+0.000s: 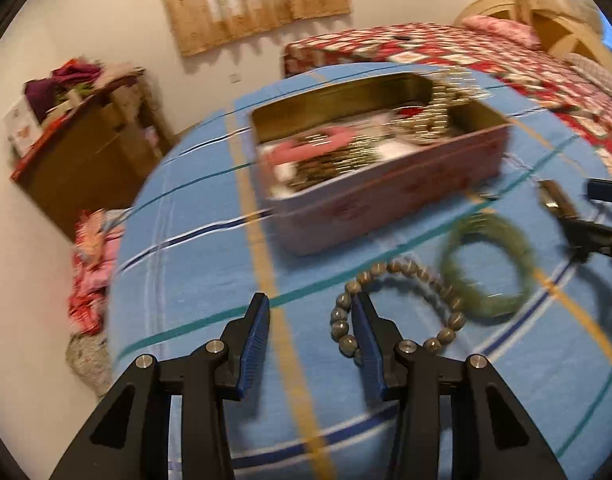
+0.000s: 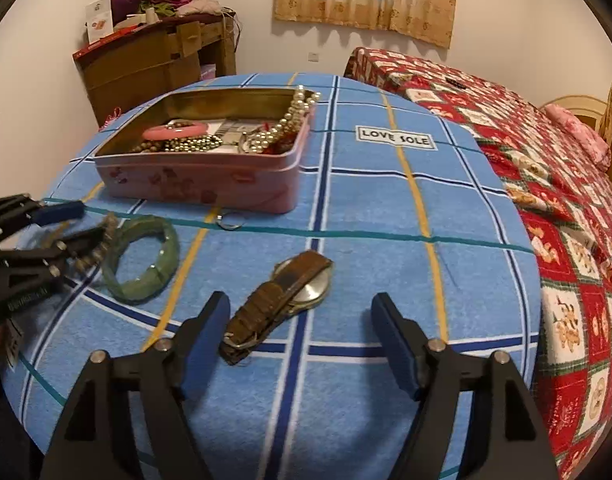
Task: Organize jewelry
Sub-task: 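Close the left tool on the bead bracelet while the right tool grasps the watch strap, then carry the bead bracelet and the brown watch over the tin with both tools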
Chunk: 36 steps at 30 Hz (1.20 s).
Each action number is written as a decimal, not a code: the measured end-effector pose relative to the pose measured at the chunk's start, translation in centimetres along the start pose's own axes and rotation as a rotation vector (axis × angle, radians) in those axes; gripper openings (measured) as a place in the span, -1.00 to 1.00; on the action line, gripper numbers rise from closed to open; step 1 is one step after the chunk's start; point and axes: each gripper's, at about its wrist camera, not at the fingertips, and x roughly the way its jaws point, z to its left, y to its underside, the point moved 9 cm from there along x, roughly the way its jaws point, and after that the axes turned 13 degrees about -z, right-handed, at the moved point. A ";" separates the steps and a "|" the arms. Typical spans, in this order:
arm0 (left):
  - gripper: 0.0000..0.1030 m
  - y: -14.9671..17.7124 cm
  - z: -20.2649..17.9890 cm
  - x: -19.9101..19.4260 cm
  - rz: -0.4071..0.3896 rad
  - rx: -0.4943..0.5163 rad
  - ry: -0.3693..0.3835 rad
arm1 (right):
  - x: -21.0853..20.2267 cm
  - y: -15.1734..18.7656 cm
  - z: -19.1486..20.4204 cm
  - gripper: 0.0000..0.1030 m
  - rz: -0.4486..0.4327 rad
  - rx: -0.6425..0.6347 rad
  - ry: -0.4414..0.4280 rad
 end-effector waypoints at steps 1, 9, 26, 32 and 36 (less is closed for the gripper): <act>-0.13 0.2 0.6 -0.1 0.003 -0.016 -0.001 | 0.0 0.0 0.0 0.46 0.001 -0.002 0.001; -0.67 0.6 0.1 -0.4 0.004 -0.051 0.072 | -0.2 0.1 0.3 0.21 0.023 0.003 -0.044; -0.83 -0.5 0.2 -2.2 -0.039 -0.105 0.089 | 0.2 0.5 0.0 0.03 0.010 0.013 -0.040; -0.83 -0.9 0.3 -2.6 -0.051 -0.109 0.090 | 0.4 0.5 0.2 -0.60 -0.004 -0.013 -0.033; -0.83 -2.0 0.6 -3.5 -0.080 -0.118 0.091 | -0.4 -0.2 0.3 -0.60 -0.045 -0.019 -0.051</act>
